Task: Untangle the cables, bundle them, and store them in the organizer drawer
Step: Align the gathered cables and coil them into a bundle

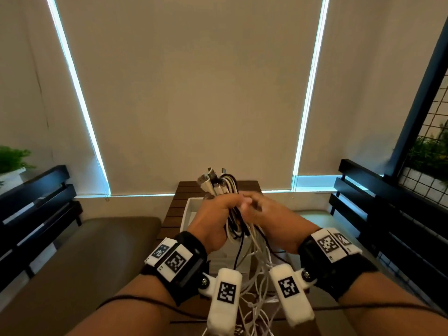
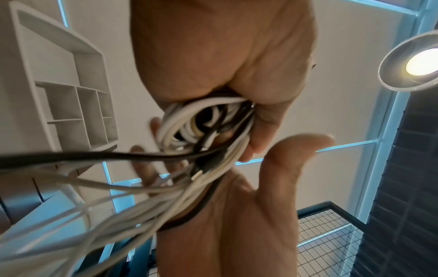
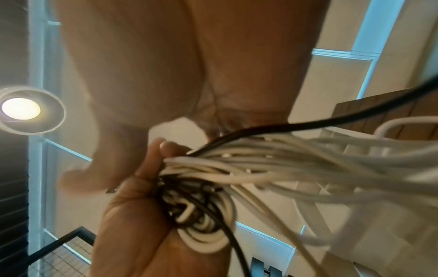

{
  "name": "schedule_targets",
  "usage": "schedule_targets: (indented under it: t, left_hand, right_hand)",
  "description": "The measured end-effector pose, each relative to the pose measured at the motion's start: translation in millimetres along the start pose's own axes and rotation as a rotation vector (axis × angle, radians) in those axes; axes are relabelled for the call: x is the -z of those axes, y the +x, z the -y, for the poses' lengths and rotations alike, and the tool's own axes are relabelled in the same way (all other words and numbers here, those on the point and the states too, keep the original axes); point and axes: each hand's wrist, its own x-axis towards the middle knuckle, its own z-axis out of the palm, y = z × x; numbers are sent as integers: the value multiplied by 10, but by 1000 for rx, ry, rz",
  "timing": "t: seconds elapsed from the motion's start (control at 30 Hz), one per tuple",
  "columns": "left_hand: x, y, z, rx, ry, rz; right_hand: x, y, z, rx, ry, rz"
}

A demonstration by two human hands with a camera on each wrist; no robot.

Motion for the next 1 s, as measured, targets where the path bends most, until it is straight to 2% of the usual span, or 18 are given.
schedule_targets:
  t: [0.07,0.1,0.27,0.4,0.5,0.63,0.77,0.83,0.9,1.0]
  left_hand:
    - [31,26,0,46,0,-11]
    - [55,47,19,53,5,-27]
    - [128,92,79,7,63,-133]
    - [103,76,76,-56,60,-175]
    - [87,62,74,-57,-5,-187]
    - [93,52,114,34,-53,-178]
    - [39,-13,153,57,83,-69]
    - [11,-48,140,89,163,-25]
    - [4,-57,120,114,212,-21]
    - [-13,-35,122,57,265,-34]
  right_hand:
    - [-44,-59,-25,-9,-3,121]
    - [-67,-70,-25,-15,3,134]
    - [-142,-5,-31,-15,-385,40]
    - [-198,33,-16,10,-468,36]
    - [-220,49,-13,-26,-411,75]
    - [-219,23,16,-110,-278,191]
    - [-216,97,-37,-95,-206,75]
    - [-230,103,-57,-70,-196,72]
    - [-253,95,-43,-86,-203,56]
    - [-313,97,-51,-124,-218,7]
